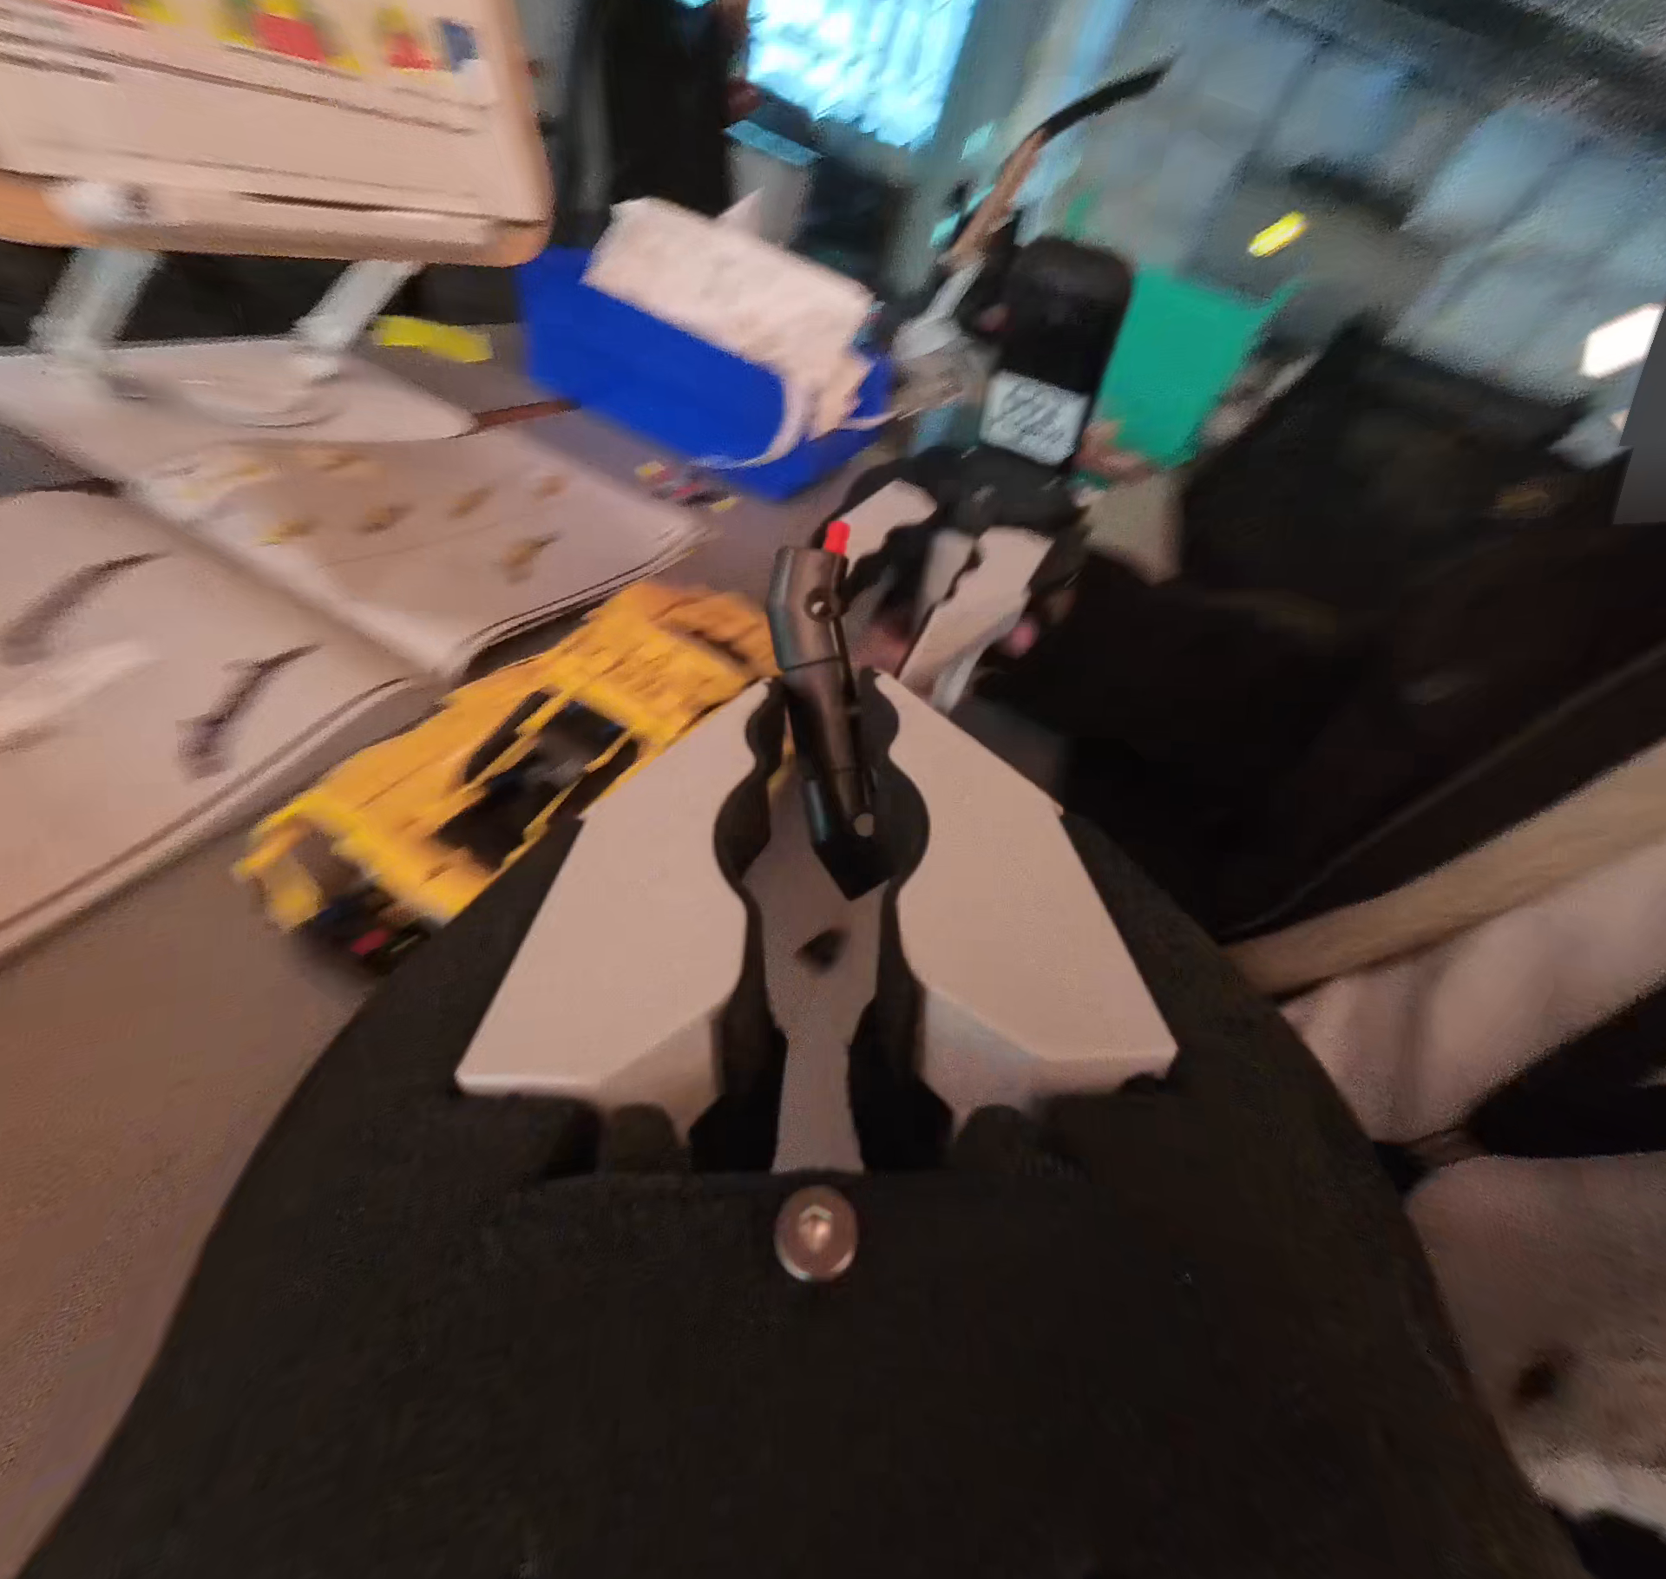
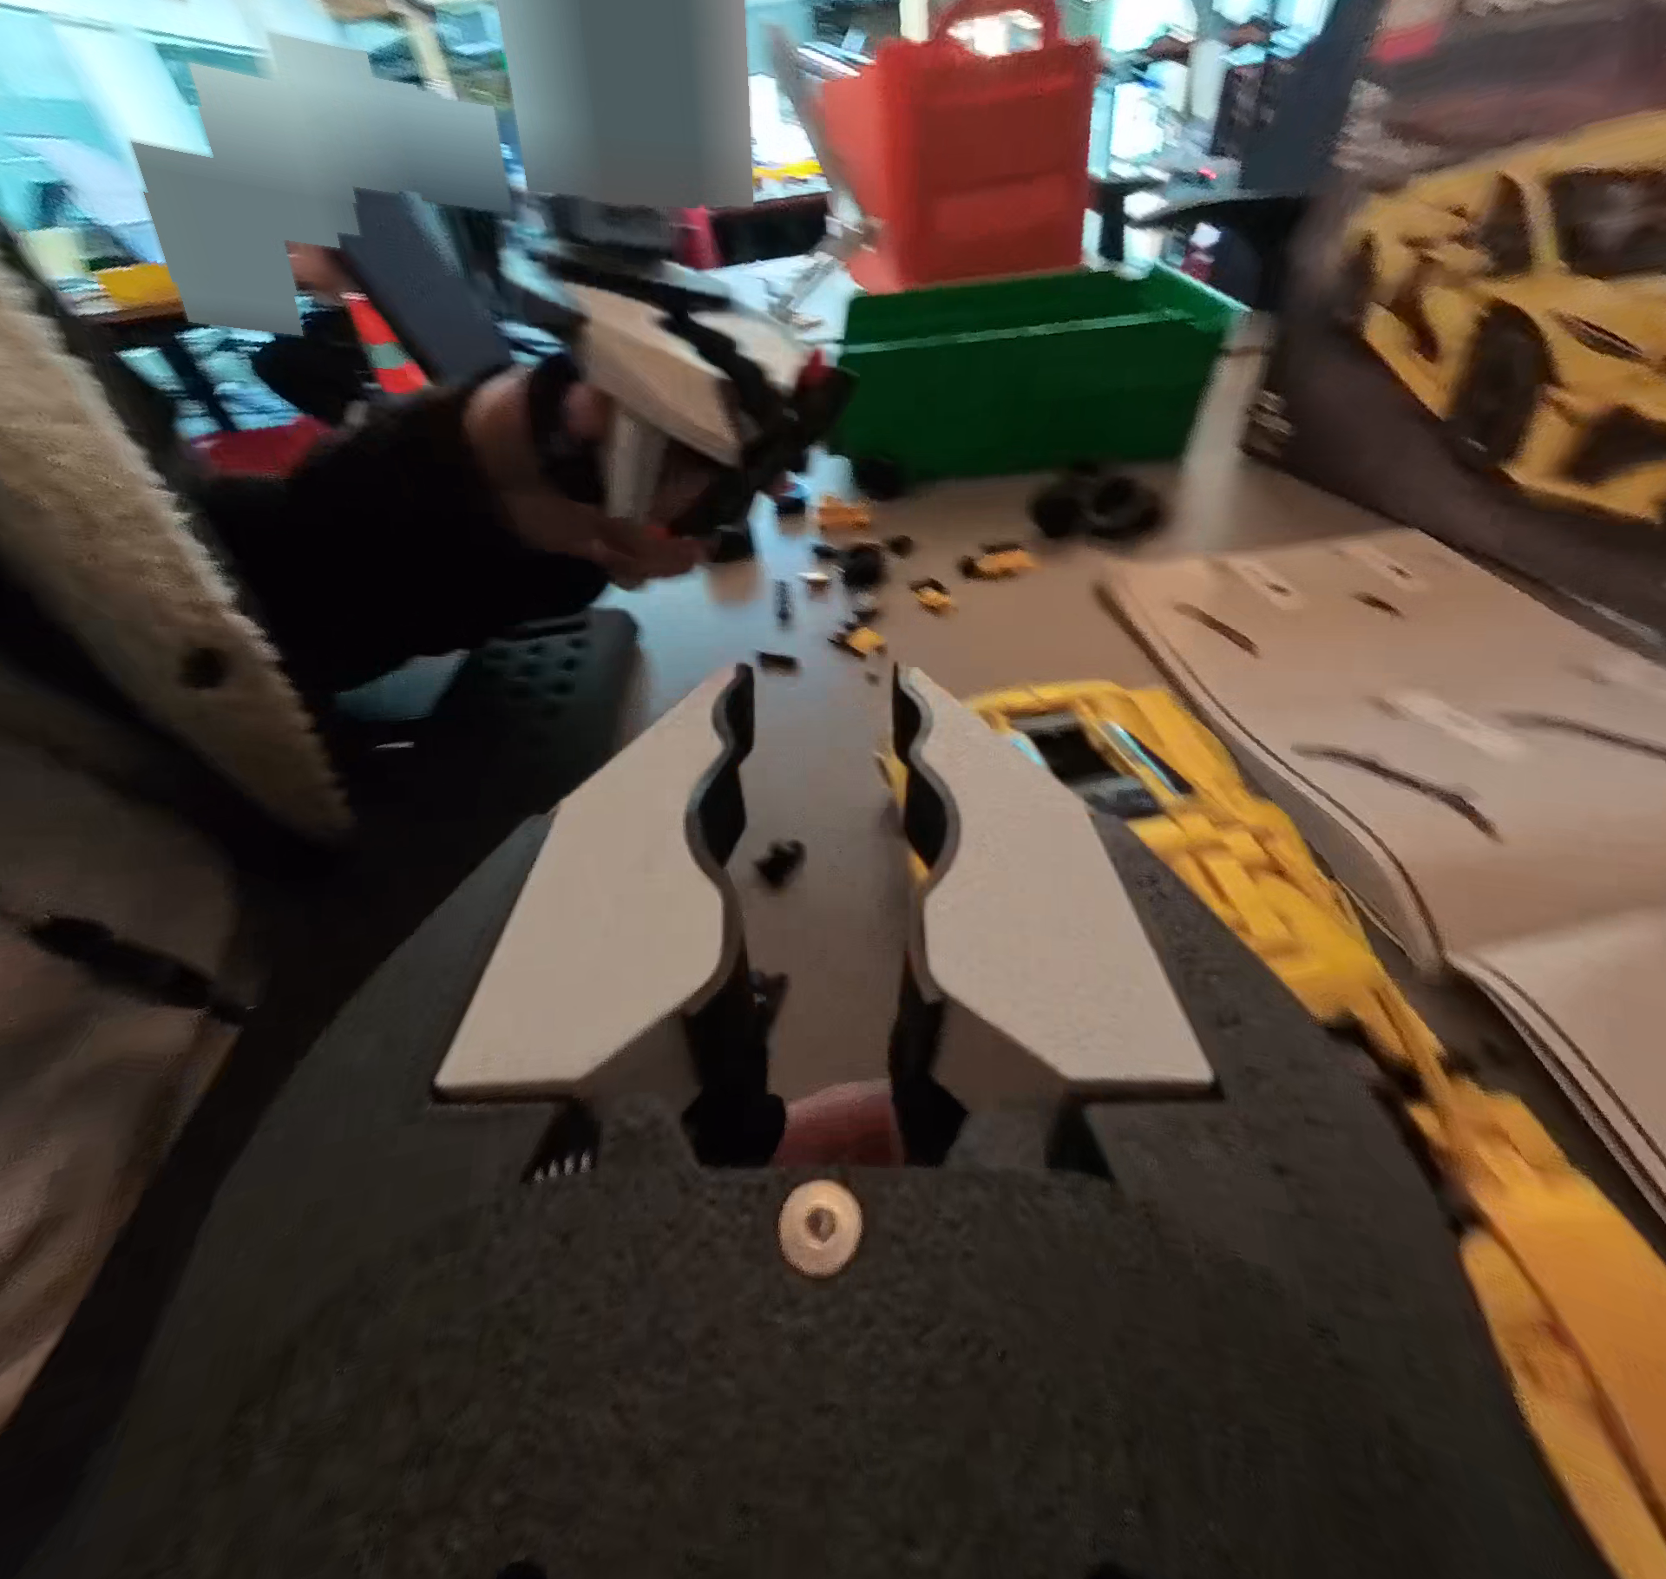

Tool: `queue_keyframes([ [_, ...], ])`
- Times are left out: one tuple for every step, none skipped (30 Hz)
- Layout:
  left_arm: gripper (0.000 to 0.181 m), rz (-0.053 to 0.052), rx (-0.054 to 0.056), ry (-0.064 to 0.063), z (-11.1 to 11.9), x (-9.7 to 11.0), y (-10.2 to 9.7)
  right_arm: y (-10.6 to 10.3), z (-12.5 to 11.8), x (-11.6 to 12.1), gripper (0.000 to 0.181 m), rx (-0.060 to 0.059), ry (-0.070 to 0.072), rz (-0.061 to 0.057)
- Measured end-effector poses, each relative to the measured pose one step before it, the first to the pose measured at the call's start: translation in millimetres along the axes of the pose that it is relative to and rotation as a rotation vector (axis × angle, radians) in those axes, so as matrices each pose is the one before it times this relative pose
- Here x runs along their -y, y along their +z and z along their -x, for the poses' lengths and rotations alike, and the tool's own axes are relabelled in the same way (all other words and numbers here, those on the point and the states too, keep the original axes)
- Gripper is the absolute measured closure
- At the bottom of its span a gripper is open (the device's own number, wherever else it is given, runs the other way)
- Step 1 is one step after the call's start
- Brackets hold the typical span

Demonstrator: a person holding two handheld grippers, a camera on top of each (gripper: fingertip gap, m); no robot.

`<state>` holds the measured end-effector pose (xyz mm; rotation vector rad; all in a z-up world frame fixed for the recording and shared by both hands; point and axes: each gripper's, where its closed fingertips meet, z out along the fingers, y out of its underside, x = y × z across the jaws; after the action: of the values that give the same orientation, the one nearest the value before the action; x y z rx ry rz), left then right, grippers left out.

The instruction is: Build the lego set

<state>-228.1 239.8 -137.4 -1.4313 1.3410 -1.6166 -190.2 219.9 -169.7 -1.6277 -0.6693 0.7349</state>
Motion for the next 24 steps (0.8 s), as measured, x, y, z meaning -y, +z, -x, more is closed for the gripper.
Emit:
queue_keyframes([
  [0.166,-0.0223,-0.0891,-0.0614,-6.62,2.72,8.23,3.02,8.05,5.51,0.150,0.0355,-0.0106,-0.0189],
  [0.166,-0.0091,-0.0941,-0.0652,-5.73,-0.84,8.15,0.94,2.49,5.45,0.147,0.0048,-0.0036,-0.0250],
  [0.165,-0.0080,-0.0925,-0.0760,-3.93,-1.40,7.07,-1.38,2.05,3.68,0.147,0.0057,0.0044,-0.0236],
  [0.165,-0.0265,-0.0734,-0.0757,-0.40,0.88,5.33,-2.68,0.94,1.50,0.148,0.0058,0.0107,-0.0147],
  [0.165,-0.0484,-0.0570,-0.0621,1.38,3.64,3.48,-3.10,-1.04,-0.50,0.149,0.0019,0.0221,-0.0044],
  [0.165,-0.0510,-0.0481,-0.0484,1.53,4.07,2.74,-3.06,-1.88,-0.85,0.151,0.0040,0.0371,-0.0040],
  [0.165,-0.0387,-0.0355,-0.0344,1.94,2.54,2.49,-2.53,-2.02,-0.08,0.152,0.0071,0.0508,-0.0116],
  [0.165,-0.0345,-0.0183,-0.0201,2.94,2.18,2.33,-1.56,-1.17,0.69,0.152,0.0134,0.0604,-0.0158],
  [0.165,-0.0396,-0.0091,-0.0069,2.53,3.13,1.77,-0.02,-1.08,-0.22,0.152,0.0150,0.0689,-0.0099],
  [0.165,-0.0472,-0.0098,0.0025,0.89,4.13,1.40,1.80,1.61,-2.00,0.152,0.0322,0.0739,0.0014],
  [0.166,-0.0471,-0.0092,0.0039,0.21,4.55,1.09,3.87,5.98,-2.31,0.151,0.0575,0.0766,0.0004],
  [0.166,-0.0352,-0.0091,0.0035,-0.32,3.70,0.92,5.27,7.87,-2.12,0.149,0.0675,0.0691,-0.0040],
  [0.166,-0.0261,-0.0114,0.0034,-0.99,2.73,0.75,5.84,7.58,-0.85,0.147,0.0609,0.0515,-0.0115],
  [0.166,-0.0260,-0.0136,-0.0001,-1.49,2.40,0.55,5.70,5.47,-1.92,0.147,0.0450,0.0386,-0.0036],
  [0.165,-0.0292,-0.0198,-0.0086,-2.16,2.16,0.18,5.33,-0.44,-5.39,0.146,0.0082,0.0226,0.0261],
  [0.166,-0.0316,-0.0277,-0.0210,-2.74,1.69,0.18,4.03,-4.61,-5.02,0.143,-0.0147,0.0060,0.0303],
  [0.165,-0.0307,-0.0285,-0.0311,-1.88,0.92,0.02,2.06,-3.73,-0.99,0.141,-0.0085,0.0202,0.0061],
  [0.165,-0.0290,-0.0212,-0.0351,-0.18,0.67,-0.20,0.22,1.72,3.53,0.145,0.0245,0.0307,-0.0230],
  [0.165,-0.0208,-0.0139,-0.0347,1.26,-0.10,-0.41,-1.12,3.67,6.85,0.145,0.0314,0.0344,-0.0427],
  [0.166,-0.0053,-0.0127,-0.0312,1.07,-1.67,0.11,-2.39,1.02,8.06,0.145,0.0116,0.0240,-0.0486],
  [0.166,0.0013,-0.0141,-0.0213,0.00,-1.74,0.30,-3.31,-0.06,5.51,0.149,0.0033,0.0103,-0.0285],
  [0.166,-0.0065,-0.0149,-0.0088,-1.40,-0.01,0.07,-3.45,-2.29,1.44,0.152,-0.0103,0.0003,-0.0002],
  [0.166,-0.0122,-0.0096,-0.0013,-1.43,1.23,-0.06,-3.91,-5.18,0.32,0.154,-0.0297,-0.0071,0.0070],
  [0.166,-0.0010,0.0007,-0.0004,0.14,-0.21,0.01,-4.54,-3.54,3.28,0.154,-0.0190,-0.0052,-0.0155],
])
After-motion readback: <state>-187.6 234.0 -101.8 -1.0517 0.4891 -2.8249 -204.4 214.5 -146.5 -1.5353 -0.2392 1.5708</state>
